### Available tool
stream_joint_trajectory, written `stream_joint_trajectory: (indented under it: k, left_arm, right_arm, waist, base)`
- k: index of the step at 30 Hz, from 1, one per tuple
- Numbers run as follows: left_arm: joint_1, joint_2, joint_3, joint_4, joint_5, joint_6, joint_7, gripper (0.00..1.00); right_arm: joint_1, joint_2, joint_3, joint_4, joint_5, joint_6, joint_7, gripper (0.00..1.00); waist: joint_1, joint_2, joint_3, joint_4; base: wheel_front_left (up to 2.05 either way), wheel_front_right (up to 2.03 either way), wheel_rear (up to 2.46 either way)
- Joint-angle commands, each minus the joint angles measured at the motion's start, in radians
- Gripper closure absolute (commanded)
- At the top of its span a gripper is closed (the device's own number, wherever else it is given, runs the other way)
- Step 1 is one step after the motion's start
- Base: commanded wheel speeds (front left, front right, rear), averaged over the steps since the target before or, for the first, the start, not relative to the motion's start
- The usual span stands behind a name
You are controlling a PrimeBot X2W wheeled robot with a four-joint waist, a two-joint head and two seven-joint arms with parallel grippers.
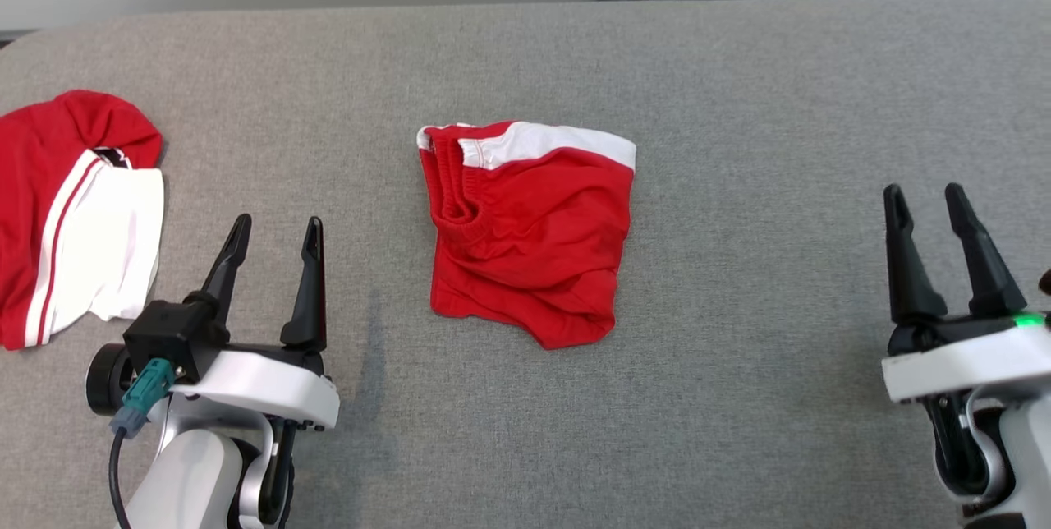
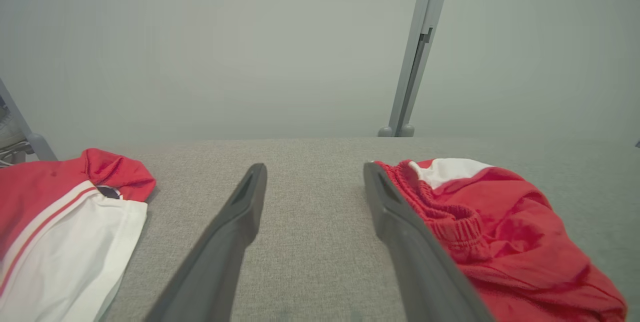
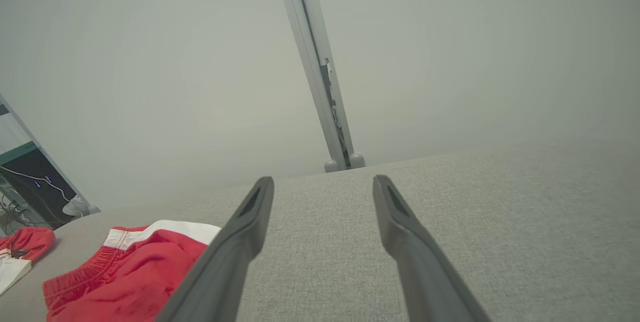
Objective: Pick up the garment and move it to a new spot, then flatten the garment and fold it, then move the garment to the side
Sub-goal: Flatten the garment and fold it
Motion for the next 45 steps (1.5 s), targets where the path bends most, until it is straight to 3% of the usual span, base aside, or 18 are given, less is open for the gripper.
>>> stream_joint_trajectory:
  k: [1,10,18,45]
  left_arm:
    - [0.015,0.009,0.002,-0.005,-0.007,0.006,0.002,0.0]
    - [0.086,0.029,0.008,-0.019,-0.023,0.018,0.016,0.0]
    - [0.149,0.043,0.012,-0.032,-0.038,0.031,0.025,0.0]
    - [0.253,0.068,0.001,-0.058,-0.072,0.049,0.054,0.0]
  right_arm:
    - [0.02,0.001,-0.013,-0.012,-0.032,0.002,0.001,0.0]
    - [0.127,0.06,-0.061,-0.12,-0.191,0.002,0.067,0.0]
    - [0.213,0.094,-0.087,-0.186,-0.25,0.002,0.117,0.0]
    - [0.386,0.128,-0.175,-0.297,-0.326,0.002,0.222,0.0]
  waist:
    - [-0.0001,-0.0001,-0.016,-0.008]
    - [-0.0001,-0.0001,-0.076,-0.029]
    - [-0.0001,-0.0001,-0.139,-0.029]
    - [-0.0001,-0.0001,-0.272,-0.008]
  base:
    - [0.0,0.0,0.0]
    - [0.0,0.0,0.0]
    - [0.0,0.0,0.0]
    - [0.0,0.0,0.0]
